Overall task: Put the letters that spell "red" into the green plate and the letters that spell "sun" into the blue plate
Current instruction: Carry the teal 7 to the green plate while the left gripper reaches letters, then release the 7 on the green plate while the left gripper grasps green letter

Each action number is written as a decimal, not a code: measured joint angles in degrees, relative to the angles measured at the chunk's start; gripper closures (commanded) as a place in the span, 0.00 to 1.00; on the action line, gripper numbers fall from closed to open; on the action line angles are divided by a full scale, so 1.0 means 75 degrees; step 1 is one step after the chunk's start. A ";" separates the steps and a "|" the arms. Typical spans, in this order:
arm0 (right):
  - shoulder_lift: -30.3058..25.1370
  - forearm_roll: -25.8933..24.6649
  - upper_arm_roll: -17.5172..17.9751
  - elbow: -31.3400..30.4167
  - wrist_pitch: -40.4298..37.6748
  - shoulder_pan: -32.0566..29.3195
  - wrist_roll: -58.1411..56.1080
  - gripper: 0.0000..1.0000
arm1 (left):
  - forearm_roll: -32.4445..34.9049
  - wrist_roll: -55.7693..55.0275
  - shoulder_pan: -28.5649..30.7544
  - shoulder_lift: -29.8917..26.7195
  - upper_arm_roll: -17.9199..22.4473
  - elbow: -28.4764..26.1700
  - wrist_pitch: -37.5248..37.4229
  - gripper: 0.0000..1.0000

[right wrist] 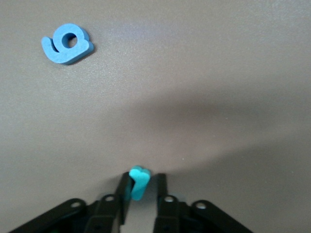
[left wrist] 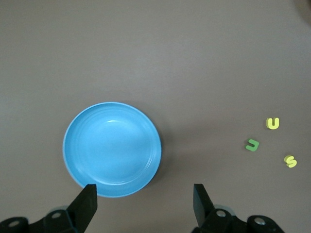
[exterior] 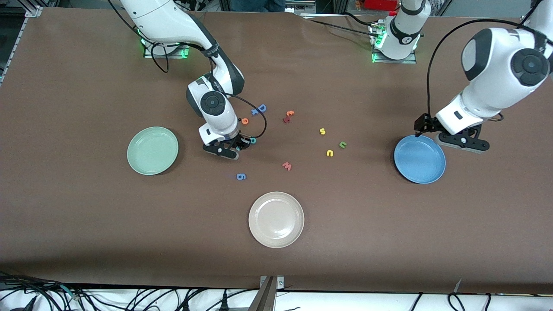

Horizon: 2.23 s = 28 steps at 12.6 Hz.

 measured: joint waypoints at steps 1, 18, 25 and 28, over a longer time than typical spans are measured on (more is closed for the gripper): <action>-0.0001 0.0000 0.0000 0.0001 0.0006 0.0001 0.0000 0.87 | 0.0000 -0.0048 -0.0132 0.0015 -0.0013 -0.0136 0.0194 0.00; -0.1352 0.0041 -0.3042 -0.0897 -0.1830 -0.0412 -0.5650 0.86 | 0.0000 -0.0235 -0.1895 0.2383 -0.0090 -0.0754 0.3094 0.22; -0.0814 0.0465 -0.3018 -0.1104 -0.1340 -0.0498 -0.5789 0.01 | -0.0002 -0.1208 -0.2504 0.3127 -0.0095 -0.0707 0.3852 0.23; -0.0914 0.0477 -0.3003 -0.0914 -0.1497 -0.0479 -0.5799 0.01 | -0.0002 -0.1208 -0.2562 0.3257 -0.0094 -0.0714 0.3853 0.25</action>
